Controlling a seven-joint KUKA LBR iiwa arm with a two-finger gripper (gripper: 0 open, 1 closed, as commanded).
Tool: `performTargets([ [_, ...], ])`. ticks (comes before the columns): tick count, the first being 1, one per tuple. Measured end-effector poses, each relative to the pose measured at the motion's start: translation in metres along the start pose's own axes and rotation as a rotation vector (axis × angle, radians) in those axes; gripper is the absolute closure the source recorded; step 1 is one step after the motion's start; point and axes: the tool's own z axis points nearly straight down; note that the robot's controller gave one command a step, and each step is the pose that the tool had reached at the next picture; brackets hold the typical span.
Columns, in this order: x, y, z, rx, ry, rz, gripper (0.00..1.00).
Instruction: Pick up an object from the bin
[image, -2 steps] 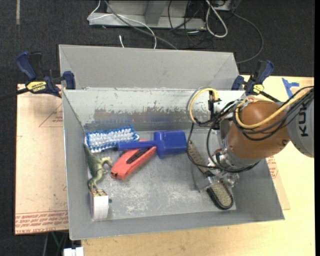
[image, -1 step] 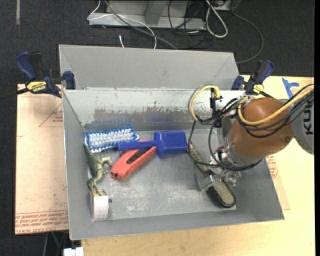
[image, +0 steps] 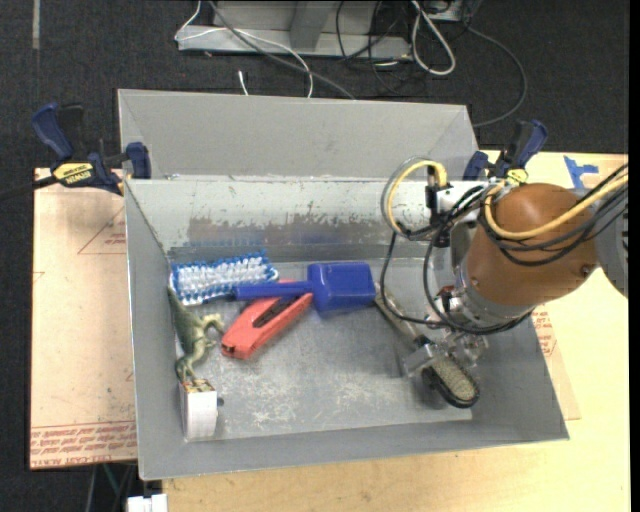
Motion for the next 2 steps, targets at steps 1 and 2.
performTargets([
  [1,-0.001,0.0,-0.027,-0.001,-0.002,0.002,1.0],
  [2,-0.001,-0.001,-0.05,0.001,-0.002,0.004,1.0],
])
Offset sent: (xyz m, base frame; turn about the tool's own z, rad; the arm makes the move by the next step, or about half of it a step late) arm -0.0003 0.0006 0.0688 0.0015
